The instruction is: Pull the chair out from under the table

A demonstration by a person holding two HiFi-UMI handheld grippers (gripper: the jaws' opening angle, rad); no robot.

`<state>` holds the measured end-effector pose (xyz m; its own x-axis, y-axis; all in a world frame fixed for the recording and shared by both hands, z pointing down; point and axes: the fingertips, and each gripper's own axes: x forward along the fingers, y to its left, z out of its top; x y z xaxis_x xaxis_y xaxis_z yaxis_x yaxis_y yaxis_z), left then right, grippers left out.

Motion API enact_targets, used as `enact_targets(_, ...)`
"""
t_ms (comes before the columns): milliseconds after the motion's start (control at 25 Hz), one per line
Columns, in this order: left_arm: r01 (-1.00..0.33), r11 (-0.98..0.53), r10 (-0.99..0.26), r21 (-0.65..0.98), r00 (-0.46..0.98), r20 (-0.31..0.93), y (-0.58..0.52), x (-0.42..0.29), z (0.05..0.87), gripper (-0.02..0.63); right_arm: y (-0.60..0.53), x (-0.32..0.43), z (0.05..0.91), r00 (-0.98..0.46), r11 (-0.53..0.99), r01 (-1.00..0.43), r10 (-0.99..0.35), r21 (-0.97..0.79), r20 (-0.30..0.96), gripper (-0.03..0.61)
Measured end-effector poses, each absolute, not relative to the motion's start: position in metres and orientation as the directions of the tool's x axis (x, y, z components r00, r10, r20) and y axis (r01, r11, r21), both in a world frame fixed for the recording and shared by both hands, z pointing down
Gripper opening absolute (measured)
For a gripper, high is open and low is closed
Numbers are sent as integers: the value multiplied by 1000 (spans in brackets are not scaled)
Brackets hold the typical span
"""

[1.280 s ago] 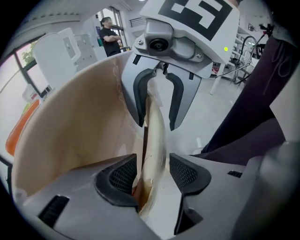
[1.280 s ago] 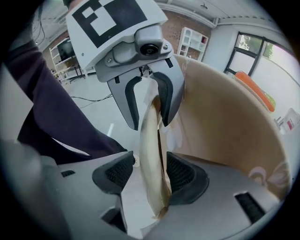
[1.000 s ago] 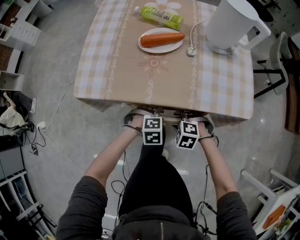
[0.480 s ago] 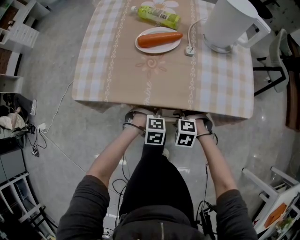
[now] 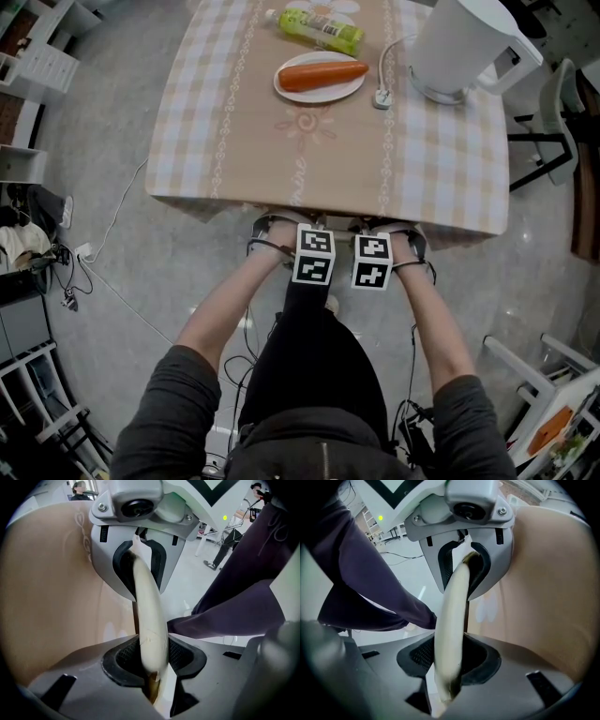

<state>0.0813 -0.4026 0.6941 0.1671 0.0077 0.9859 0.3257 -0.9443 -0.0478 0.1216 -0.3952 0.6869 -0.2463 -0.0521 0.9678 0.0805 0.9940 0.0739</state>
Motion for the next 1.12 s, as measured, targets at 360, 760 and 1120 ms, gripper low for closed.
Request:
enact_targets(360,302,-952,16,-37,173,985,-393,81,694,141,-388,122,687,-220,992,107,-47,72,974,135)
enact_targets(760,279,-960,20,-30,176,984,-371,79,694,141,-367,121,689,-196,989,129,-43,69,980,135)
enact_targets(1120,295,-955,14,-36,167,986,-351,76,695,141,-346,118,689,-194,993,105,-40,61,980,135)
